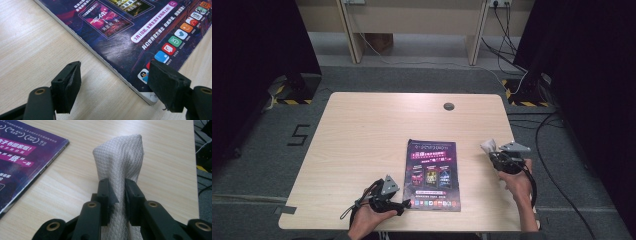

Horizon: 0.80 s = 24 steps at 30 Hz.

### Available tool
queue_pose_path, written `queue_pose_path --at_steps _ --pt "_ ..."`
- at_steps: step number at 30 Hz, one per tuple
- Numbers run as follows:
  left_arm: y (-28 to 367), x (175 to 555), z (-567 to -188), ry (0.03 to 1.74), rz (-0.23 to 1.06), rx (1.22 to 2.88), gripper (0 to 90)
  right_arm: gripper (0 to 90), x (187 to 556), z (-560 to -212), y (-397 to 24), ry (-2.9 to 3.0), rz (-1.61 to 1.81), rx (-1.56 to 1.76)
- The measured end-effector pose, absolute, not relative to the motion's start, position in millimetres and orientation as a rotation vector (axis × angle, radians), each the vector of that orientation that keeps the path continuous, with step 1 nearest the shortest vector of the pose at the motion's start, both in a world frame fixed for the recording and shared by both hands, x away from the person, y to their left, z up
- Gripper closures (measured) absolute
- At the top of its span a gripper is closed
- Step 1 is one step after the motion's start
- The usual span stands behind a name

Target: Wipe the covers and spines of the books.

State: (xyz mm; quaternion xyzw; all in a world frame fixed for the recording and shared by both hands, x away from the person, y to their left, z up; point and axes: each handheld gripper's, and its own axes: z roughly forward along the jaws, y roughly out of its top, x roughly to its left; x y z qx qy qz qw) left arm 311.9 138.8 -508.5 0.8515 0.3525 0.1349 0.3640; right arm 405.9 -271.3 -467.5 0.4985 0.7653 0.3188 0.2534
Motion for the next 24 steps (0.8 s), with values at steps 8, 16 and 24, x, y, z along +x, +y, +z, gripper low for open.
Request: queue_pose_path --at_steps 8,16,24 --pt "139 312 -509 0.905 0.343 2.19 26.6 76.2 400 -472 -276 2.095 0.827 1.36" --pt "139 312 -508 0.903 0.342 2.191 26.8 76.1 393 -479 -281 2.112 0.793 1.381" --pt "139 312 -508 0.901 0.34 2.192 27.5 76.1 389 -487 -291 2.111 0.742 1.414"
